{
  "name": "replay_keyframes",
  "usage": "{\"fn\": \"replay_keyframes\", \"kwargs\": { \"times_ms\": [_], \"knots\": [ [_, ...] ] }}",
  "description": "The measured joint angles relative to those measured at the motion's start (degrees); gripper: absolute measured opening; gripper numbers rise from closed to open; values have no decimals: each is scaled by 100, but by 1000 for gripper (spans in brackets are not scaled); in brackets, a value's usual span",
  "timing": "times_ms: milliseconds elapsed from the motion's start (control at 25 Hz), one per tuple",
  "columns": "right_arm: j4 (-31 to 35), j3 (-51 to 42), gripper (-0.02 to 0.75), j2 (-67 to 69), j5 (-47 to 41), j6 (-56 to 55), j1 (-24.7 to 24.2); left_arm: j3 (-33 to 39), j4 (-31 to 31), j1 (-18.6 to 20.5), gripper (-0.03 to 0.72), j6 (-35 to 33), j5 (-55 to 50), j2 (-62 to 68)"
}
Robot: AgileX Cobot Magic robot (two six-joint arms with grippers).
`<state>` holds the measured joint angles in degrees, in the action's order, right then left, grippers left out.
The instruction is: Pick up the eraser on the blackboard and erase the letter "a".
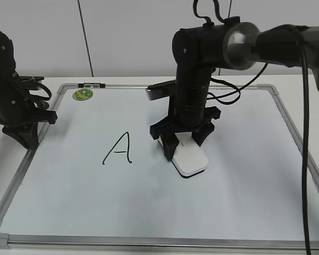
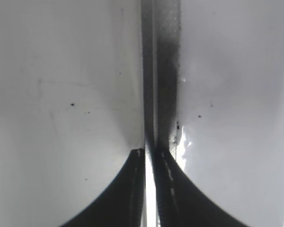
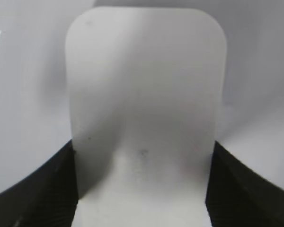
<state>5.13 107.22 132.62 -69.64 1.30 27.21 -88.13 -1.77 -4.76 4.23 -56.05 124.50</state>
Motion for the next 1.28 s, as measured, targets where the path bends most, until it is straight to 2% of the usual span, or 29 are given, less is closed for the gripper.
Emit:
{"fn": "replay_keyframes", "kwargs": {
  "times_ms": [200,600,840,960,1240,1280],
  "knots": [
    [31,0,520,7,0,0,290,0,22,0,41,0,-7,0],
    [430,127,519,-146,-22,24,426,0,22,0,41,0,-12,0],
    [-513,625,519,-666,-22,-164,389,0,22,0,41,0,-12,0],
    [-962,650,519,-753,-31,-383,154,0,22,0,41,0,-12,0],
    [-1041,455,519,-1011,-34,-529,-799,0,22,0,41,0,-12,0],
    [-1022,301,519,-1146,-44,-539,-1076,0,22,0,41,0,-12,0]
  ]
}}
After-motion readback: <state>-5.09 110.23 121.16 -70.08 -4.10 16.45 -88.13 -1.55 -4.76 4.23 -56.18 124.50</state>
